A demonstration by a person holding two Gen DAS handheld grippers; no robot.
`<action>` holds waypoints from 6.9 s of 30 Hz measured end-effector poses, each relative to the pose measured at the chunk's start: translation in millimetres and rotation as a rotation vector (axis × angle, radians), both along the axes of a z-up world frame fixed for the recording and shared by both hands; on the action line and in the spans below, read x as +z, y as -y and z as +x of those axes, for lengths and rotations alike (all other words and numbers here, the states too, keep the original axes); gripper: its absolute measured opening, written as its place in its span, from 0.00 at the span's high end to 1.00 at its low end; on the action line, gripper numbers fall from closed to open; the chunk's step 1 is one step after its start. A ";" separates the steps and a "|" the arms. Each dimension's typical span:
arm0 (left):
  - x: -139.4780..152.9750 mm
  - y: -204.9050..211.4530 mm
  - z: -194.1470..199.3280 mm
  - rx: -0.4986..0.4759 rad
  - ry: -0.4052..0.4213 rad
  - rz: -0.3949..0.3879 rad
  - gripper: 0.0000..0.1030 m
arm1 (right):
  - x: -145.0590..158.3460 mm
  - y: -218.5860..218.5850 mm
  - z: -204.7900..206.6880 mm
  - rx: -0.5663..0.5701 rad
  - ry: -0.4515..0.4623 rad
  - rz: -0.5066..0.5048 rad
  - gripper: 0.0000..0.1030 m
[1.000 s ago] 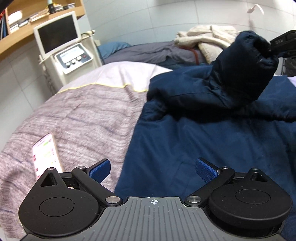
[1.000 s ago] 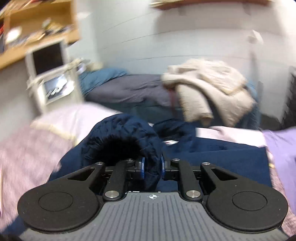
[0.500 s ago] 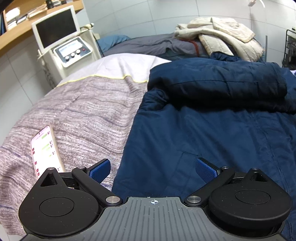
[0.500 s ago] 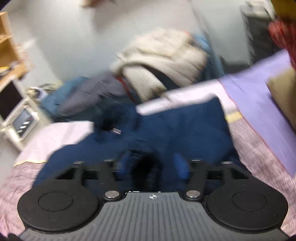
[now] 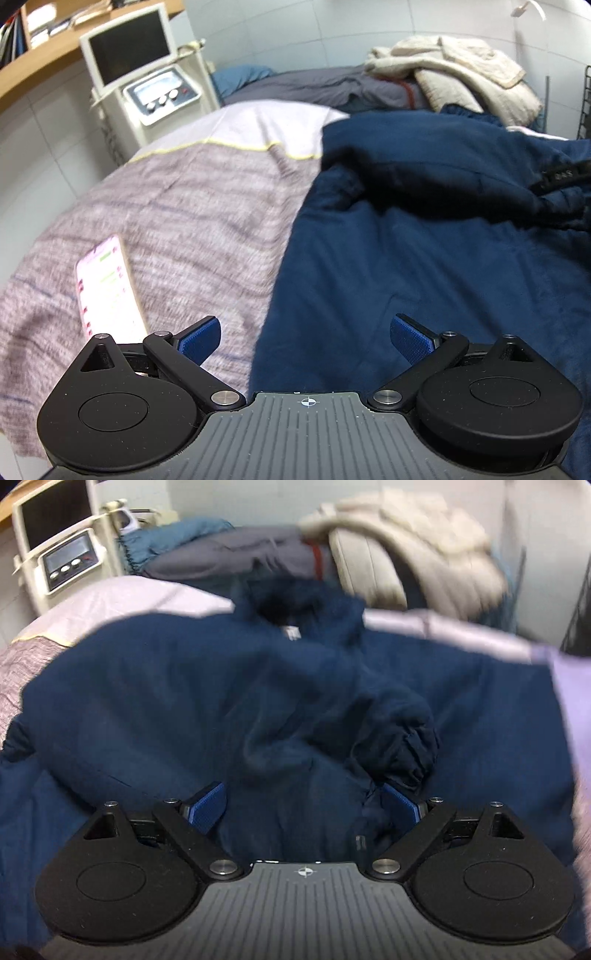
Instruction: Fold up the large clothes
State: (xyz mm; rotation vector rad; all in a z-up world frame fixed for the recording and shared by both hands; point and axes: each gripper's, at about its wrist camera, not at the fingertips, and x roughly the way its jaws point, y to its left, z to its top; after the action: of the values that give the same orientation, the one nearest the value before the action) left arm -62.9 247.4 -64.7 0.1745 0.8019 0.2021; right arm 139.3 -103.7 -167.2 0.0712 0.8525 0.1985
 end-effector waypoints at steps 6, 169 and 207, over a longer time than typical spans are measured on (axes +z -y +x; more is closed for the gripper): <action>1.4 -25.8 -5.9 0.055 0.035 -0.069 0.00 | 19.4 -2.5 -14.6 -0.002 0.025 -0.011 0.09; 0.3 100.6 344.7 -0.306 0.037 -0.116 0.00 | 45.7 -13.0 125.5 0.217 0.092 -0.070 0.03; 34.6 5.6 318.2 -0.135 0.142 -0.311 0.00 | 76.7 96.0 88.1 -0.181 0.199 0.085 0.00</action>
State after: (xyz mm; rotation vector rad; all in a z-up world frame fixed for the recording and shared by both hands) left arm 255.3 241.8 -30.2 -0.0786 0.6677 -0.0390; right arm 227.4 -199.7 -90.4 0.2045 0.6354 0.0699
